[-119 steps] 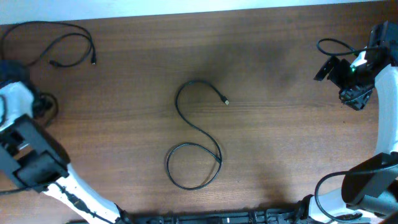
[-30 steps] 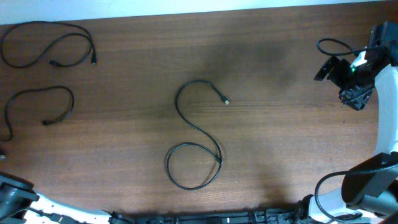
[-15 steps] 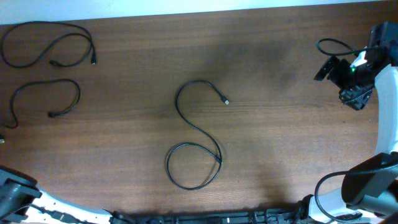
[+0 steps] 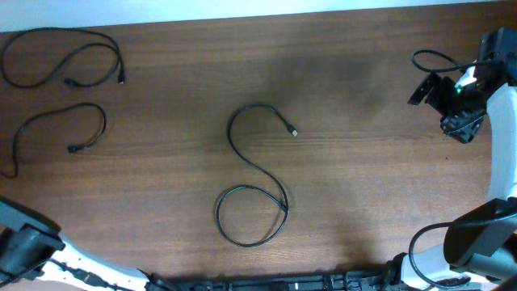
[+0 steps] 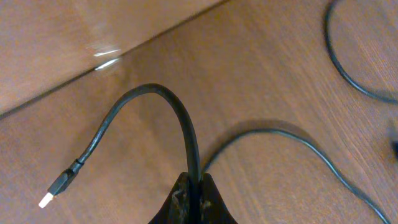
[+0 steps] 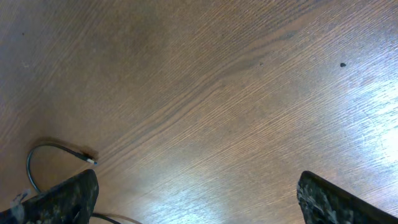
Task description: Untangle cables
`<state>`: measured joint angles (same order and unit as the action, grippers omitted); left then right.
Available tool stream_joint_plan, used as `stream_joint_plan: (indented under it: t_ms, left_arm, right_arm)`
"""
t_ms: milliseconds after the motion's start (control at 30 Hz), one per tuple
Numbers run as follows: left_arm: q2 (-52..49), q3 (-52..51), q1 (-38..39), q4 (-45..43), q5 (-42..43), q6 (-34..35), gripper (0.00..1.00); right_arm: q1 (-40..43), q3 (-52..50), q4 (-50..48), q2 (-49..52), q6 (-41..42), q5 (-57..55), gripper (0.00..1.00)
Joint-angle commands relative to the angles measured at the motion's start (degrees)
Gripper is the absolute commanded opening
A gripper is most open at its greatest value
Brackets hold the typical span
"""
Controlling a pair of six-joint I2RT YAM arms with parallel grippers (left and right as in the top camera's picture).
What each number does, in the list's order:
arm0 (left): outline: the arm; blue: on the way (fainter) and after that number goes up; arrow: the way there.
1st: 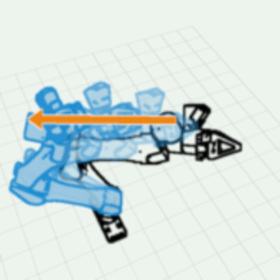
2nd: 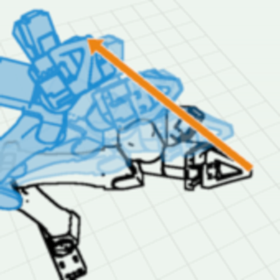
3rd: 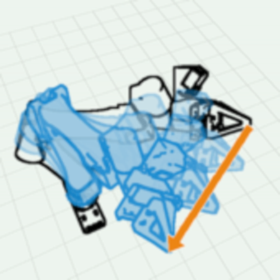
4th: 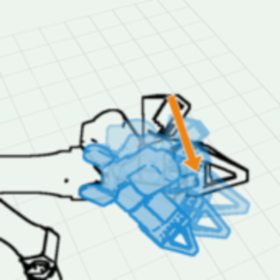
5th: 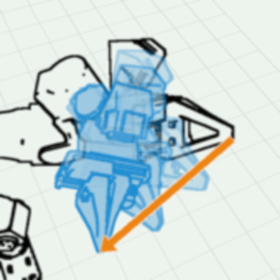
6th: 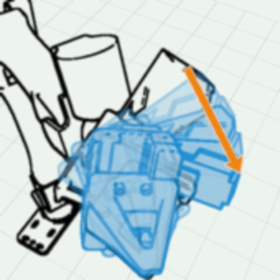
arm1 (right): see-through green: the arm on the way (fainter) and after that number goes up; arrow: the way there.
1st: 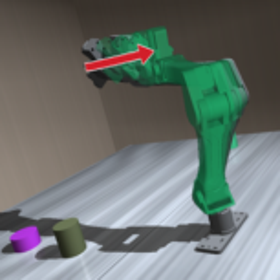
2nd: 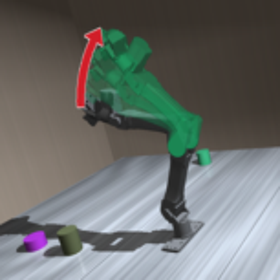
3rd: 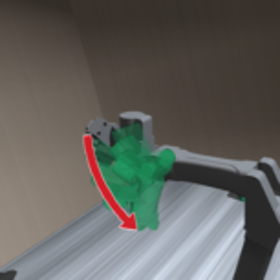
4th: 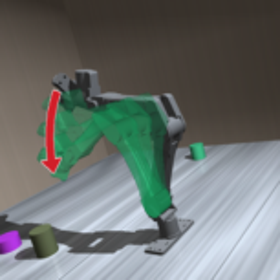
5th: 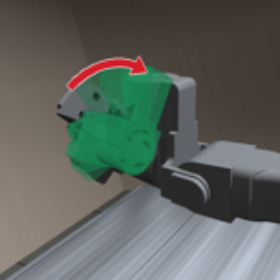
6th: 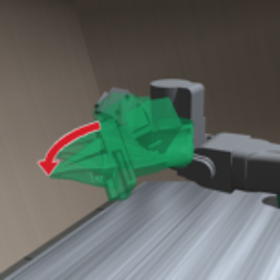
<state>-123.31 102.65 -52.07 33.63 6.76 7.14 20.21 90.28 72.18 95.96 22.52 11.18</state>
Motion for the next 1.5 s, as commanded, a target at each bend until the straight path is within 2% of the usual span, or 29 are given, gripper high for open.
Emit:
stream_joint_plan:
  t_ms: [0,100,133,433,667,733,767,800,867,933,1067,1200,1267,1400,1467]
  left_arm:
    - [2.36,1.07,4.59,-0.39,-4.63,-8.63,0.00]
    - [2.29,1.05,8.61,0.07,-17.79,-12.76,0.00]
    - [2.29,1.05,9.90,0.04,-19.26,-14.21,0.00]
    - [1.03,-4.44,16.15,-0.13,-21.18,-14.56,0.00]
    - [-1.66,-8.31,16.57,0.33,-21.35,-14.53,0.00]
    - [-3.08,-9.42,16.57,0.07,-21.31,-14.53,0.06]
    - [-3.32,-9.64,16.57,-0.11,-21.33,-14.53,0.13]
    - [-3.39,-9.66,16.57,-0.22,-21.33,-14.53,0.32]
    - [-3.19,-9.38,16.57,-1.64,-21.38,-14.56,0.61]
    - [-2.89,-7.13,16.57,-1.57,-21.35,-14.51,0.75]
    - [-0.09,-0.44,17.25,-1.42,-19.28,-10.60,0.82]
    - [3.50,3.76,17.42,-2.86,-0.72,-1.09,0.86]
    - [4.02,3.78,17.49,-3.63,5.99,-0.04,0.86]
    - [4.02,3.67,18.58,-1.49,7.08,-0.07,0.86]
    - [4.02,3.67,19.50,-0.90,10.80,-0.09,0.84]
  right_arm:
    - [0.11,0.74,0.02,0.31,0.31,-0.94,0.99]
    - [0.13,0.74,0.04,0.31,0.31,-0.94,0.99]
    - [0.11,0.74,0.02,0.31,0.31,-0.94,0.99]
    - [0.11,0.74,0.02,0.31,0.31,-0.94,0.99]
    - [0.13,0.74,0.02,0.31,0.31,-0.94,0.99]
    - [0.11,0.74,0.02,0.31,0.31,-0.94,0.99]
    - [0.11,0.74,0.02,0.31,0.31,-0.94,0.99]
    - [0.11,0.74,0.02,0.31,0.31,-0.94,0.99]
    - [0.11,0.74,0.02,0.31,0.31,-0.94,0.99]
    - [0.11,0.74,0.02,0.31,0.31,-0.94,0.99]
    - [0.13,0.74,0.02,0.31,0.31,-0.94,0.99]
    - [0.11,0.74,0.02,0.31,0.31,-0.94,0.99]
    - [0.11,0.74,0.02,0.31,0.31,-0.94,0.99]
    - [0.11,0.74,0.02,0.31,0.31,-0.94,0.99]
    - [0.13,0.74,0.02,0.31,0.31,-0.94,0.99]
